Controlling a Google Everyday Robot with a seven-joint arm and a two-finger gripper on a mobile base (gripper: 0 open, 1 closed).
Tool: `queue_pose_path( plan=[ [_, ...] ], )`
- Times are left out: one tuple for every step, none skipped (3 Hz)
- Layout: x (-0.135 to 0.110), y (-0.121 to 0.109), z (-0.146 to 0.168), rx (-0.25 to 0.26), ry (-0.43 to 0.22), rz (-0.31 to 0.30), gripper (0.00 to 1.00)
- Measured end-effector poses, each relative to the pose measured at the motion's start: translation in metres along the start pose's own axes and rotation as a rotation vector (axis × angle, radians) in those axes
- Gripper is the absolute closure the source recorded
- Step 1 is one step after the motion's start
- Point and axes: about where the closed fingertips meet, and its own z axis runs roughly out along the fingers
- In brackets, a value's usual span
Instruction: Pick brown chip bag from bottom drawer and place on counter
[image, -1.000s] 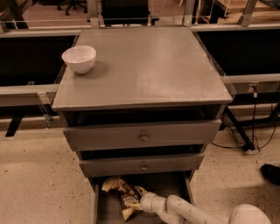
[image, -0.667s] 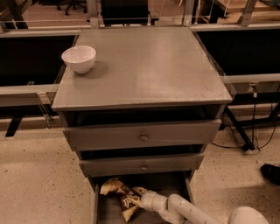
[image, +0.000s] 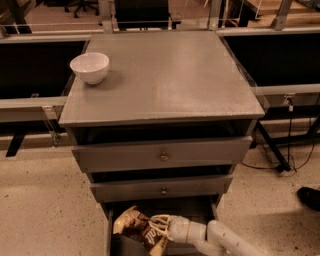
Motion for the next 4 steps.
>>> queue_pose_path(
  plan=[
    [-0.069,0.041,-0.043,-0.057,-0.147,-0.057,1.00],
    [-0.124,0.075,-0.078,-0.121,-0.270,-0.121,1.00],
    [-0.131,0.082,-0.082,-0.139,-0.296,-0.121,1.00],
    [-0.161,0.079,-0.076,-0.211,-0.293,-0.185,1.00]
  ],
)
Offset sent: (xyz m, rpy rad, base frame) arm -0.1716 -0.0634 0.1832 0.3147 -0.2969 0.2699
